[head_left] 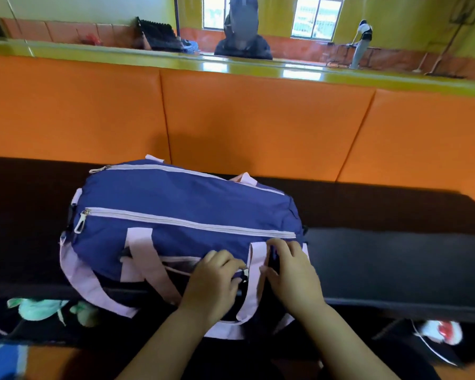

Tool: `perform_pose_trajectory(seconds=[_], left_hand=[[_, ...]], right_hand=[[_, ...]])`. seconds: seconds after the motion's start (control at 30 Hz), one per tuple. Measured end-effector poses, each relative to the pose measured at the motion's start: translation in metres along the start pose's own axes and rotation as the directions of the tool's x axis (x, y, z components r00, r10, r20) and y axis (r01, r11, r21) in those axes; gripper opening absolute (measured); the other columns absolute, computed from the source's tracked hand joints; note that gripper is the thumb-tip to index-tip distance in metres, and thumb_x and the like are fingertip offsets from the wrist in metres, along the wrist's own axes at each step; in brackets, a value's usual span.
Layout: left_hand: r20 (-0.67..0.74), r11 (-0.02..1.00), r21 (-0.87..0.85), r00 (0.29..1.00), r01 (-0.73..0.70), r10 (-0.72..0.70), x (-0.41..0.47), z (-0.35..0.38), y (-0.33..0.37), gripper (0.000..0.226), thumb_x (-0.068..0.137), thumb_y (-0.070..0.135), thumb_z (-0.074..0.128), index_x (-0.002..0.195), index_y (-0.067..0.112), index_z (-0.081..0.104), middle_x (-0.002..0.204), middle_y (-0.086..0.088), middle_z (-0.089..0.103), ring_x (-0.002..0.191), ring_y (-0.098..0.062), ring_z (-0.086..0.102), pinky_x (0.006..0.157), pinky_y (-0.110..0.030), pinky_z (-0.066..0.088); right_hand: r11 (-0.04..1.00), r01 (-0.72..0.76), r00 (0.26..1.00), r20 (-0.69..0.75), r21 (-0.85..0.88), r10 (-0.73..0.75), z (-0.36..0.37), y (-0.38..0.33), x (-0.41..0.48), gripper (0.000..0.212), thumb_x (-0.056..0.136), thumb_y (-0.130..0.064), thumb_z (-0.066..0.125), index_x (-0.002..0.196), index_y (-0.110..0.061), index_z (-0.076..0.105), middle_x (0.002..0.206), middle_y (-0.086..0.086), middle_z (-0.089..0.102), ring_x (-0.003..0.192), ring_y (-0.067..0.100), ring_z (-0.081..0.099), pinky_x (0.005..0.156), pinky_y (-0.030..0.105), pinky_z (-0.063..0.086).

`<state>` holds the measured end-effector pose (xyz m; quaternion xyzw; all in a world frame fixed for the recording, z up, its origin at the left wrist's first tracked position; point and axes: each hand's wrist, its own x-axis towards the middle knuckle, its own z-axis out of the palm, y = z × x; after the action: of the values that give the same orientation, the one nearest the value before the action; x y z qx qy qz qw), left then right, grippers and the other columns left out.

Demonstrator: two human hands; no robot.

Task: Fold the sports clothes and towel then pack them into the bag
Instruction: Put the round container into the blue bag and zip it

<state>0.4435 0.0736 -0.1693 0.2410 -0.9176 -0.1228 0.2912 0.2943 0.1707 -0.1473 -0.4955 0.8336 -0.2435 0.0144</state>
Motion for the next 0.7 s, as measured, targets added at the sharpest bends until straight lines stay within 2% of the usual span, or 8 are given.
perform_pose_trajectory(seconds=[0.07, 0.2, 0.3, 0.4, 0.47, 0.53, 0.63, 0.7], left_hand=[[-0.006, 0.997, 0.075, 1.0, 0.002, -0.001, 0.001, 0.007, 0.003, 0.02, 0.068, 0.019, 0.054, 0.086, 0.022, 0.064, 0.079, 0.002, 0.056, 0.066, -0.023, 0.053, 0.061, -0.03, 0.044], [-0.026, 0.985, 0.167, 0.999, 0.041, -0.037, 0.007, 0.011, 0.01, 0.013, 0.067, 0.023, 0.055, 0.079, 0.024, 0.058, 0.072, 0.0, 0.053, 0.061, -0.025, 0.053, 0.047, -0.032, 0.046], [0.053, 0.964, 0.262, 0.997, 0.04, -0.056, 0.012, 0.012, 0.013, 0.031, 0.053, 0.023, 0.08, 0.074, 0.022, 0.057, 0.069, -0.001, 0.051, 0.058, -0.025, 0.052, 0.044, -0.031, 0.043], [0.076, 0.946, 0.324, 0.995, 0.034, -0.061, 0.013, 0.014, 0.012, 0.044, 0.044, 0.025, 0.088, 0.074, 0.022, 0.055, 0.068, -0.003, 0.049, 0.055, -0.026, 0.05, 0.042, -0.03, 0.038], [0.051, 0.942, 0.335, 0.998, 0.011, -0.03, 0.013, 0.016, 0.011, 0.042, 0.053, 0.025, 0.081, 0.08, 0.024, 0.049, 0.068, -0.004, 0.047, 0.054, -0.026, 0.047, 0.041, -0.03, 0.034], [0.004, 0.941, 0.337, 1.0, -0.028, 0.028, 0.013, 0.018, 0.01, 0.027, 0.065, 0.026, 0.066, 0.083, 0.025, 0.045, 0.068, -0.005, 0.046, 0.052, -0.027, 0.045, 0.041, -0.029, 0.034], [-0.029, 0.942, 0.333, 0.997, -0.052, 0.065, 0.012, 0.019, 0.011, 0.011, 0.074, 0.026, 0.053, 0.083, 0.022, 0.047, 0.067, -0.006, 0.047, 0.051, -0.028, 0.045, 0.042, -0.03, 0.036], [-0.041, 0.952, 0.306, 0.998, -0.032, 0.046, 0.011, 0.018, 0.012, 0.009, 0.081, 0.027, 0.05, 0.078, 0.018, 0.052, 0.068, -0.006, 0.05, 0.054, -0.028, 0.048, 0.044, -0.033, 0.04]], right_hand=[[0.99, -0.066, 0.996, 0.06, 0.128, 0.058, 0.002, 0.001, 0.002, 0.041, 0.086, -0.032, 0.062, 0.121, -0.027, 0.042, 0.115, -0.004, 0.054, 0.106, 0.023, 0.053, 0.078, 0.035, 0.044], [0.953, -0.125, 0.986, 0.143, 0.276, 0.087, 0.004, 0.001, 0.005, 0.029, 0.088, -0.027, 0.061, 0.108, -0.023, 0.039, 0.093, -0.008, 0.059, 0.094, 0.023, 0.058, 0.072, 0.033, 0.042], [0.939, -0.13, 0.986, 0.138, 0.32, 0.09, 0.001, 0.007, 0.005, 0.021, 0.089, -0.024, 0.059, 0.101, -0.023, 0.041, 0.09, -0.008, 0.06, 0.091, 0.022, 0.058, 0.073, 0.033, 0.043], [0.942, -0.118, 0.992, 0.088, 0.313, 0.095, -0.004, 0.016, 0.006, 0.018, 0.089, -0.024, 0.057, 0.099, -0.025, 0.042, 0.09, -0.009, 0.06, 0.087, 0.021, 0.057, 0.073, 0.034, 0.045], [0.944, -0.12, 0.992, 0.063, 0.306, 0.106, -0.007, 0.021, 0.006, 0.016, 0.089, -0.023, 0.053, 0.094, -0.028, 0.039, 0.087, -0.01, 0.057, 0.082, 0.022, 0.055, 0.072, 0.035, 0.046], [0.956, -0.109, 0.994, 0.042, 0.274, 0.102, -0.008, 0.022, 0.007, 0.012, 0.089, -0.024, 0.049, 0.09, -0.028, 0.038, 0.084, -0.009, 0.055, 0.079, 0.024, 0.053, 0.07, 0.036, 0.046], [0.971, -0.086, 0.996, 0.018, 0.225, 0.084, -0.006, 0.024, 0.008, 0.01, 0.09, -0.026, 0.049, 0.087, -0.026, 0.039, 0.086, -0.007, 0.056, 0.079, 0.024, 0.051, 0.068, 0.036, 0.045], [0.978, -0.071, 0.997, 0.006, 0.196, 0.071, -0.003, 0.025, 0.008, 0.008, 0.09, -0.027, 0.05, 0.09, -0.024, 0.043, 0.09, -0.006, 0.059, 0.082, 0.024, 0.052, 0.069, 0.037, 0.046]])
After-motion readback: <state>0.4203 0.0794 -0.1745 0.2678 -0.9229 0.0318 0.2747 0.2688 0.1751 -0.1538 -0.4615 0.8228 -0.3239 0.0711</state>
